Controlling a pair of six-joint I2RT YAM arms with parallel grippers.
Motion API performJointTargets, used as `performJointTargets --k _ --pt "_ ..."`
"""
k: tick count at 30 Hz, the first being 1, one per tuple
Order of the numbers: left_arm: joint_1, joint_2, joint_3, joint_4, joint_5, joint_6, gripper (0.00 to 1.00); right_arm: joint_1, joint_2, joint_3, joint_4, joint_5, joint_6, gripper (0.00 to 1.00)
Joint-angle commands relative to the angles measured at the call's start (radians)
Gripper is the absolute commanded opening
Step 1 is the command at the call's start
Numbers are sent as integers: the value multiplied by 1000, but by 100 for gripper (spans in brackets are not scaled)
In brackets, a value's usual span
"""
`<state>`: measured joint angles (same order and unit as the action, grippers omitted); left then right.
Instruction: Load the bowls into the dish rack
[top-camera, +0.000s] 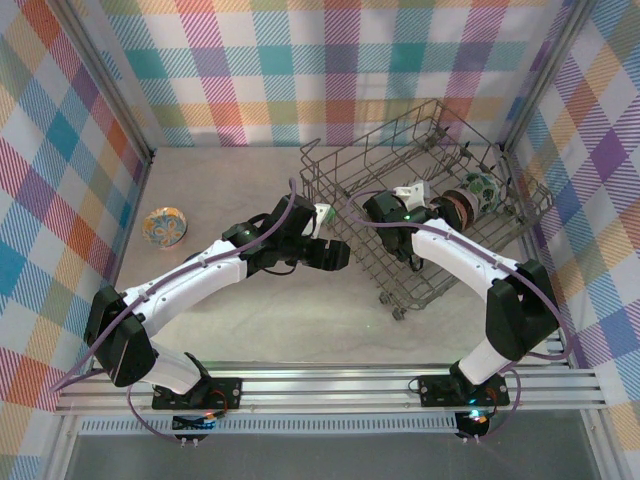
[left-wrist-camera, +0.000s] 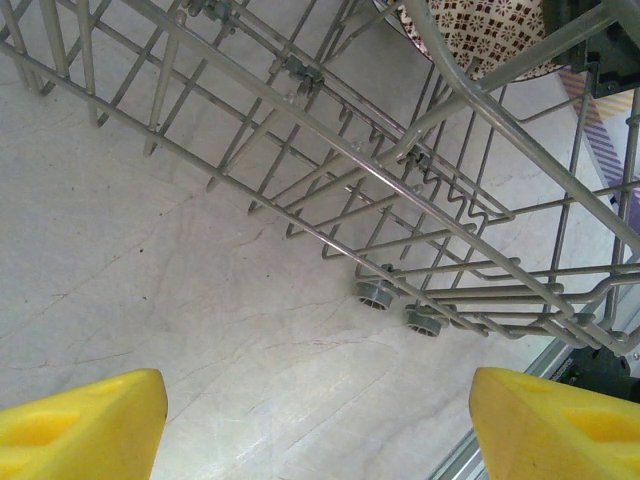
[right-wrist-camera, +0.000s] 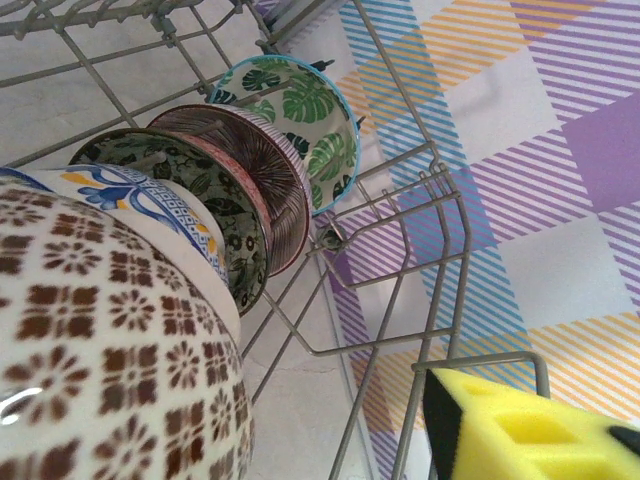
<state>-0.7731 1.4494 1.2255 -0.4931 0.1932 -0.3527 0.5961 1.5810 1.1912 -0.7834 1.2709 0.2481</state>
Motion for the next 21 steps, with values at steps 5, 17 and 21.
performJointTargets --k 5,17,21 --pt "8 -3 -8 26 12 -18 79 47 42 -43 -39 -50 -27 71" --pt "8 -4 -15 30 9 -30 79 48 121 -28 46 -145 -54 82" --pt "9 -5 -20 30 6 -34 80 44 149 -25 68 -169 -53 83"
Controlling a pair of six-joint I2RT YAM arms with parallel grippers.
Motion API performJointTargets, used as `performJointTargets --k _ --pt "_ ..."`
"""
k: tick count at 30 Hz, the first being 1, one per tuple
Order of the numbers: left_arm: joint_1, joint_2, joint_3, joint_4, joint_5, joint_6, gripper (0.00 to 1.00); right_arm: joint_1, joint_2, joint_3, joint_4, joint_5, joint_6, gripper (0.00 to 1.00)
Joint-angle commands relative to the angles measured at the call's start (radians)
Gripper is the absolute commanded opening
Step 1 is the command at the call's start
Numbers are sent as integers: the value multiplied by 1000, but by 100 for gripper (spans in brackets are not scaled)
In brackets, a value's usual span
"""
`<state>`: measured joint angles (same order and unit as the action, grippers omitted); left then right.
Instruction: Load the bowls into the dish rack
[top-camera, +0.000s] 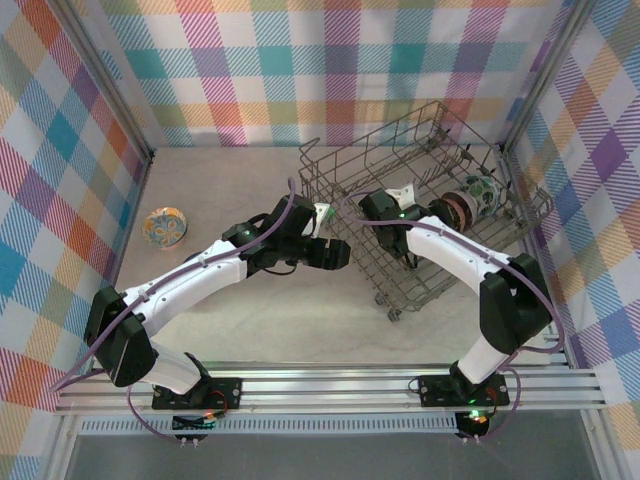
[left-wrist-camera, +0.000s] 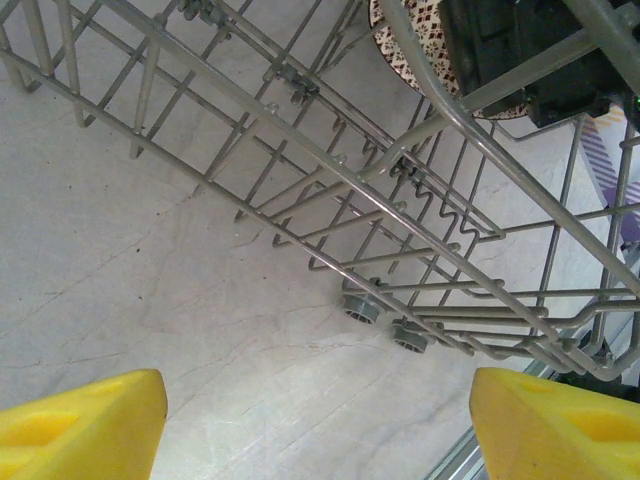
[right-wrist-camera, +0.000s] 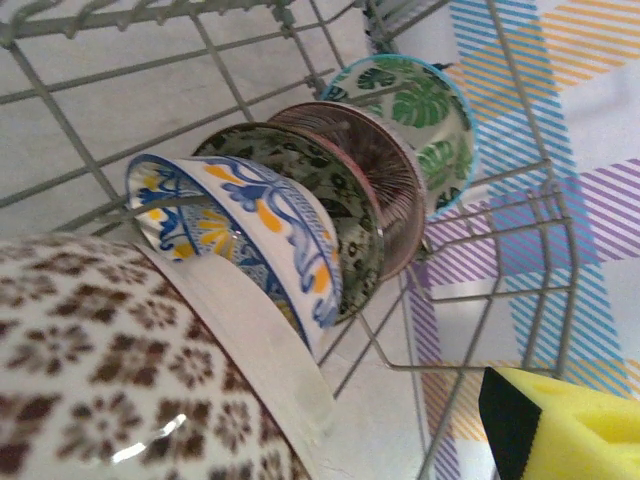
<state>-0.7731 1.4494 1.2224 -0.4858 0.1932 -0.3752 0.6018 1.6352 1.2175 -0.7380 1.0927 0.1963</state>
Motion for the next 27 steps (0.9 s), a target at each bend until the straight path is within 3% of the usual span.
performJointTargets --k 1,22,27 --pt "8 -6 -18 23 5 -11 80 38 101 -50 26 4 -1 83" --pt "10 11 -4 9 -13 -36 80 6 137 -49 111 -172 -104 87" --pt "17 -1 20 -38 -87 -52 80 -4 131 -44 110 -186 -134 87"
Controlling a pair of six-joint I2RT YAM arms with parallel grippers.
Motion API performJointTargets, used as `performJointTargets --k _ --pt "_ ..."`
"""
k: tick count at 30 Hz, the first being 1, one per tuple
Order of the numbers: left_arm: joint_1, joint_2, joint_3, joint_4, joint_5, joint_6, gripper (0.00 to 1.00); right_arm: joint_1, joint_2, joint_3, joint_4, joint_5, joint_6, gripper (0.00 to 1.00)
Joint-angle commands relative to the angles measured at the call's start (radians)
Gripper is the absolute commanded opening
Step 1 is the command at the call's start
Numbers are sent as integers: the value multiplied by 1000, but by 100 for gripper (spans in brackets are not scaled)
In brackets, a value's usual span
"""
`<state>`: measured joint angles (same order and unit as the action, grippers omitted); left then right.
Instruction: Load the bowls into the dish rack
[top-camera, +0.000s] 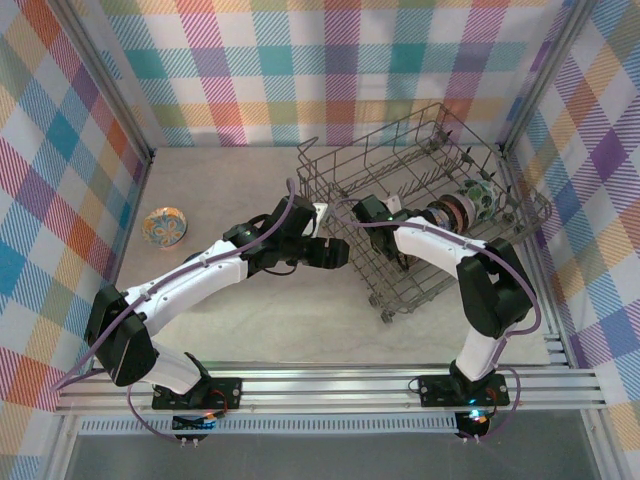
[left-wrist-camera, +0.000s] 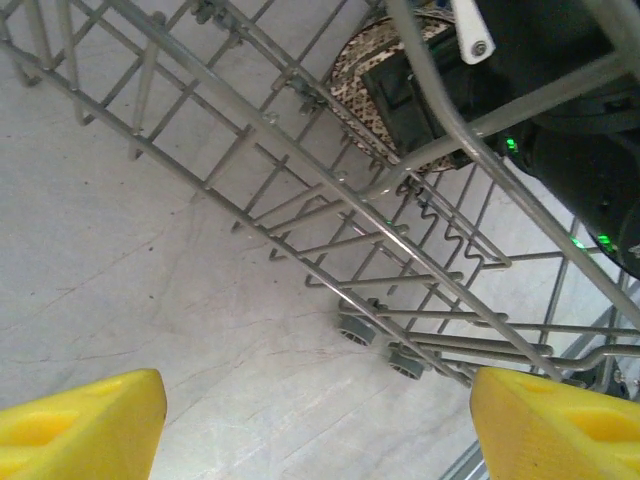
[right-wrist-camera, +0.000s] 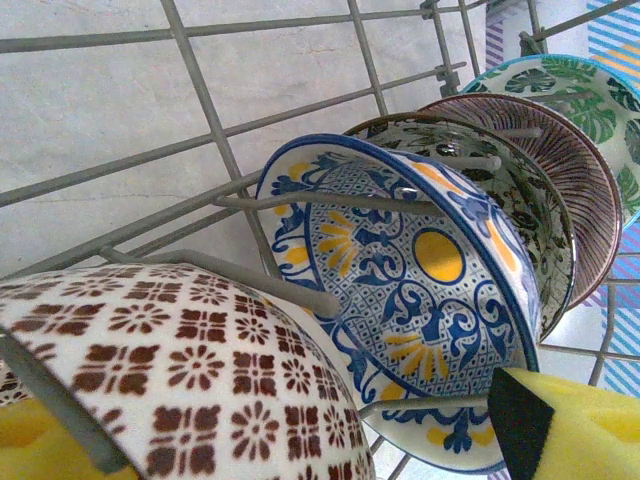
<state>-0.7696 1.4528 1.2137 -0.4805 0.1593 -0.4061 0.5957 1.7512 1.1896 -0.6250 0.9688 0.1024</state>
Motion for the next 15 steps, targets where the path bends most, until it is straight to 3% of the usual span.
performJointTargets --k 1,7,11,15 --pt "17 -15 33 -53 -67 -23 80 0 3 -14 -7 -62 -46 88" --pt "108 -127 23 -155 -133 -55 82 -44 -128 31 -71 -123 -80 100" --pt "210 -232 -19 -261 -171 -76 84 -50 -223 27 -65 -223 -132 99" --pt "343 -308 -52 -411 -227 -97 87 -51 -245 31 -82 -234 -161 99"
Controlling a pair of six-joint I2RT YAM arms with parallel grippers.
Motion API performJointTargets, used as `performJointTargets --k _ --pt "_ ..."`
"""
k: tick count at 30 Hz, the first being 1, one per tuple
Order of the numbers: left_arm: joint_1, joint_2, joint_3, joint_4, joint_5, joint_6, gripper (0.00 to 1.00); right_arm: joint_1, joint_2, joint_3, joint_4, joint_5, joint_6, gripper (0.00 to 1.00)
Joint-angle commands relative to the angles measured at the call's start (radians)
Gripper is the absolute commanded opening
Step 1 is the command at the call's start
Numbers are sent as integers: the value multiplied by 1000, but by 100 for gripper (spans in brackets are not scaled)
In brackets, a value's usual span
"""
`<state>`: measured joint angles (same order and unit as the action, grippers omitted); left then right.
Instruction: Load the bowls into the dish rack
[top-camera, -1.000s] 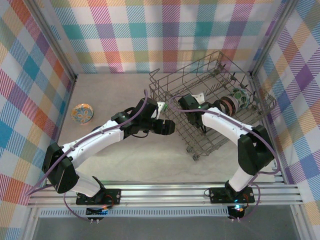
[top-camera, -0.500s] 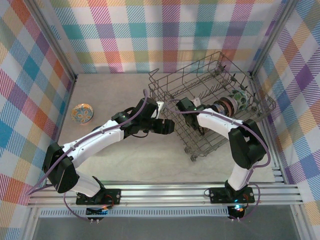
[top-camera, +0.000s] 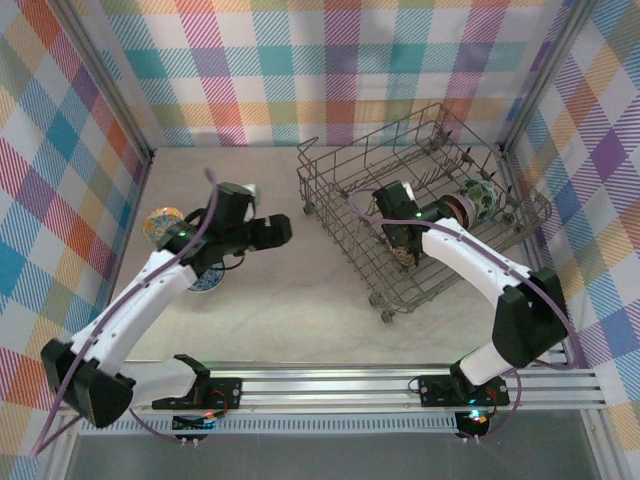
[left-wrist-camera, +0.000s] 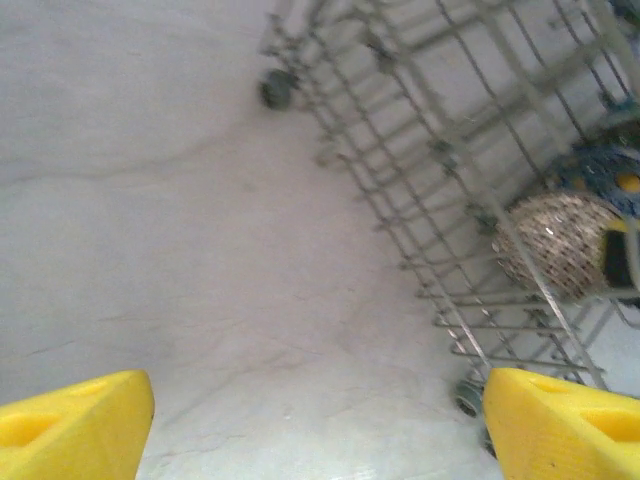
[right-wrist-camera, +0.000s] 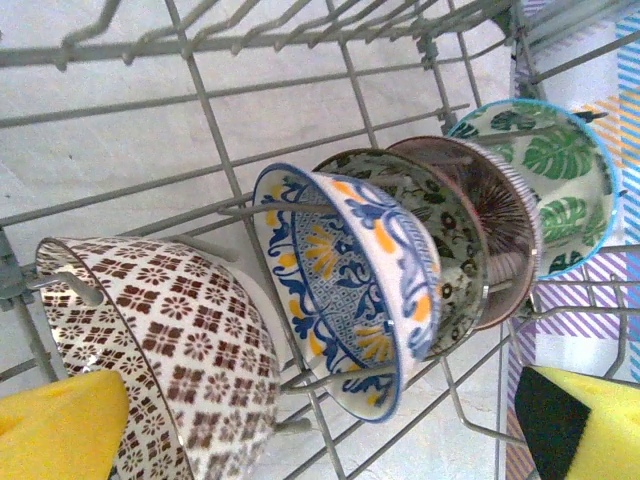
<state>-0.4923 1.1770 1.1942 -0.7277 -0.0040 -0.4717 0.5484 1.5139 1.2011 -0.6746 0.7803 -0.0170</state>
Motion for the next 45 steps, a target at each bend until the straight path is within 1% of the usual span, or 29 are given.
performJointTargets --k 1,4,8,11,13,14,17,20,23,27,30,33,35,39,45 --pt "114 -47 -39 -208 -72 -32 88 -7 -12 17 -34 -39 -43 99" --pt "266 -73 -73 -292 -71 -9 89 -21 -38 20 -43 -45 -26 99" --pt "481 -72 -151 -304 18 10 90 -36 -68 32 -60 -64 -6 99" --pt "593 -45 -214 -276 75 4 90 -41 -91 31 -60 -65 -5 99" --pt "642 -19 -255 -248 110 -2 90 -45 -103 26 -59 -64 -2 99" --pt "659 -2 -275 -234 125 -8 89 -48 -109 21 -55 -94 -4 99" --pt "668 32 -320 -188 112 -12 88 -52 -119 10 -50 -104 -1 99" --pt "674 76 -342 -143 81 -3 84 -56 -119 2 -45 -108 5 99" --pt "681 137 -344 -106 88 12 79 -58 -118 3 -49 -108 11 99" --pt "684 198 -337 -57 71 26 74 -61 -119 2 -54 -108 14 99" --pt "686 240 -333 -27 91 31 67 -62 -119 3 -65 -109 18 99" --pt "686 271 -342 -2 120 35 58 -64 -121 10 -76 -108 24 99" --pt "687 274 -354 21 144 33 48 -64 -117 19 -84 -107 29 99" --pt "687 249 -368 45 182 31 31 -64 -104 43 -110 -101 41 99" --pt "683 198 -379 65 246 35 16 -65 -106 84 -136 -94 61 99"
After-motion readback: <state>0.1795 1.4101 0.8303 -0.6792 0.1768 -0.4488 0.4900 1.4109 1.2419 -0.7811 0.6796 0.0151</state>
